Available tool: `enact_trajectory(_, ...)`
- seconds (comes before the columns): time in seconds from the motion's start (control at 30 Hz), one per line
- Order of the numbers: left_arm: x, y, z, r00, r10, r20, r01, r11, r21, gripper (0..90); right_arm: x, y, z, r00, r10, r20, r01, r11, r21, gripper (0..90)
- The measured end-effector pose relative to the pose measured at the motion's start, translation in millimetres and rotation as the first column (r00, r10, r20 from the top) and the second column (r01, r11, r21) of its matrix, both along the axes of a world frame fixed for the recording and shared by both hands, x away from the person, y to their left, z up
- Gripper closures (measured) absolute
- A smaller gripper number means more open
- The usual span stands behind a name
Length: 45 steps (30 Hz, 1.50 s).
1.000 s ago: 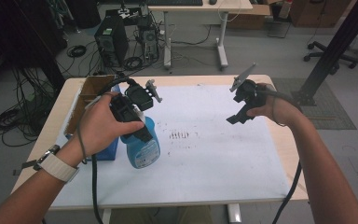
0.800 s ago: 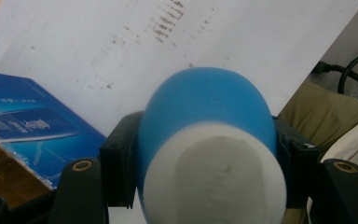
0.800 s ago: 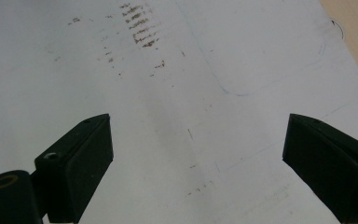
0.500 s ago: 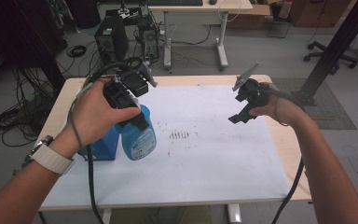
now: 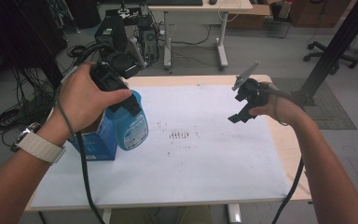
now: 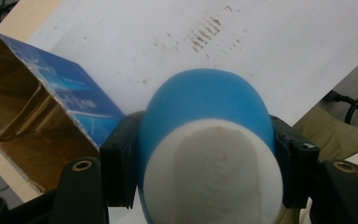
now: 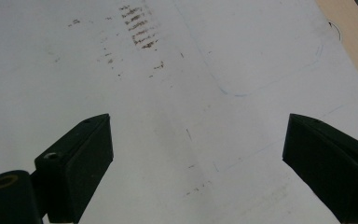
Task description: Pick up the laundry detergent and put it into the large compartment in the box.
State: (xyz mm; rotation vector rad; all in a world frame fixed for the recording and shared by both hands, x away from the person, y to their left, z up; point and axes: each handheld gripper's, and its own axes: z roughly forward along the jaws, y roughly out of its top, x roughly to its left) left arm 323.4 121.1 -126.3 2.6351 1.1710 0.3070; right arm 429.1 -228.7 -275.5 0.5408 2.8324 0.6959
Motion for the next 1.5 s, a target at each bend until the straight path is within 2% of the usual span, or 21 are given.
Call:
enact_trajectory(0.17, 3.9, 6.2, 6.0, 0.9990, 0.046, -0.002, -0.046, 0.9989, -0.011, 37.3, 0.8, 0.1, -0.5, 1.0000, 0.002, -0.001, -0.002, 1.000, -0.002, 8.5)
enact_trajectory(0.37, 7.4, 11.6, 11.9, 0.9974, 0.072, 0.001, -0.072, 0.9974, -0.008, 37.3, 2.0, 1.3, -0.6, 1.0000, 0.004, 0.000, -0.004, 1.000, 0.002, 8.5)
enact_trajectory(0.77, 14.6, 21.6, 25.9, 0.9882, 0.153, 0.006, -0.153, 0.9880, -0.021, 37.3, 3.4, 1.7, -1.2, 1.0000, 0.007, 0.001, -0.007, 1.000, 0.001, 8.5)
enact_trajectory(0.93, 17.8, 28.1, 30.6, 0.9827, 0.185, -0.001, -0.185, 0.9824, -0.025, 37.4, 3.8, 0.9, -1.1, 1.0000, 0.005, 0.002, -0.005, 1.000, 0.002, 8.5)
enact_trajectory(1.2, 23.2, 38.5, 36.4, 0.9698, 0.244, 0.004, -0.244, 0.9695, -0.027, 37.4, 4.8, 1.3, -2.0, 1.0000, 0.004, -0.001, -0.004, 1.000, -0.002, 8.5)
enact_trajectory(1.5, 28.0, 51.2, 42.7, 0.9558, 0.294, 0.002, -0.294, 0.9545, -0.052, 37.4, 6.3, 1.6, -2.7, 1.0000, 0.007, 0.001, -0.007, 1.000, 0.000, 8.5)
